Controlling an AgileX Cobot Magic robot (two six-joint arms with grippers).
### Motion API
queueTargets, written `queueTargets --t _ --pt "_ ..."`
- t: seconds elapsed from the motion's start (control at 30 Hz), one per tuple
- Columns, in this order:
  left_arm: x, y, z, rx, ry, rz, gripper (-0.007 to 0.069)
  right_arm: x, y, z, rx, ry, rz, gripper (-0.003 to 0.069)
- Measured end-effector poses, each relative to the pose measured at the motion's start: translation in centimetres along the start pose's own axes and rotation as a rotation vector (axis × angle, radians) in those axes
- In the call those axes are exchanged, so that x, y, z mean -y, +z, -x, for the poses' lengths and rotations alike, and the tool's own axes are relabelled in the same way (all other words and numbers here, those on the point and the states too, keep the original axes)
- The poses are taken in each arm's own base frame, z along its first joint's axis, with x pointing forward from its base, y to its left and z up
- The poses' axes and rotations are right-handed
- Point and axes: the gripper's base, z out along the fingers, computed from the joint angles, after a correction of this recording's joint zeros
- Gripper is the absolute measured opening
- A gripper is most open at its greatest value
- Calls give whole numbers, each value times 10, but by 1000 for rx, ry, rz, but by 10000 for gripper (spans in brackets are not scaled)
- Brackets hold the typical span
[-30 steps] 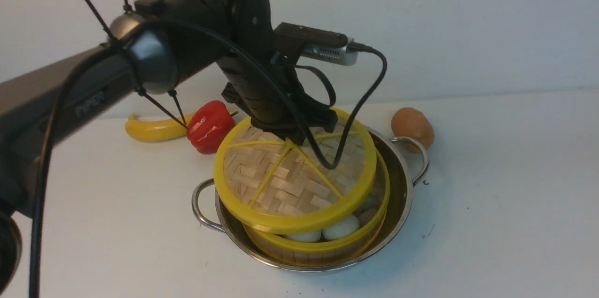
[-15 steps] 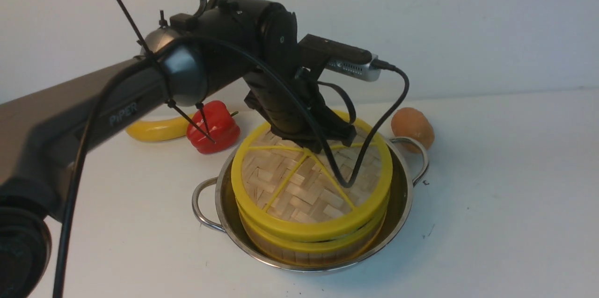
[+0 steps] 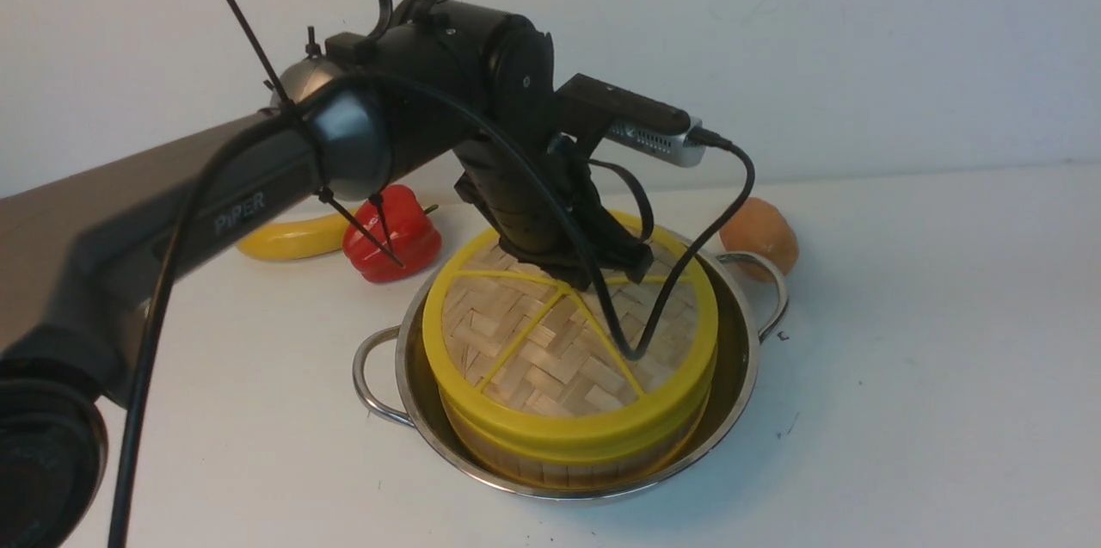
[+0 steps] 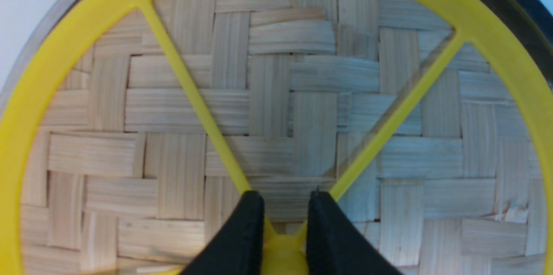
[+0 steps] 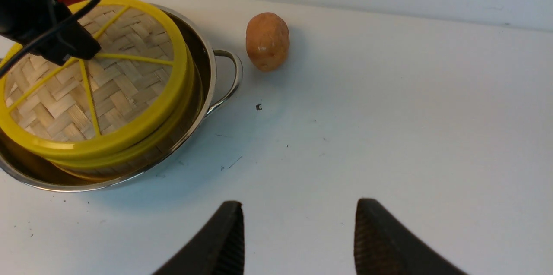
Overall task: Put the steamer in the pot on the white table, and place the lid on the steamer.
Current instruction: 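Place the yellow bamboo steamer lid onto the steamer in the pot with the left gripper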
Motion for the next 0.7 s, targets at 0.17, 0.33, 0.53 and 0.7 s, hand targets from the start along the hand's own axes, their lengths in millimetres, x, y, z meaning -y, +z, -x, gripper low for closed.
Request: queueTargets --t 0.17,0.33,0.53,0.7 --pt "0 2 0 -4 6 0 118 0 0 0 0 0 0 354" --pt "0 14 -1 -25 13 -6 118 0 0 0 0 0 0 354" --pt "1 16 0 -29 35 -20 118 0 0 0 0 0 0 354" --pt "2 16 -1 -30 42 -21 118 0 0 0 0 0 0 354"
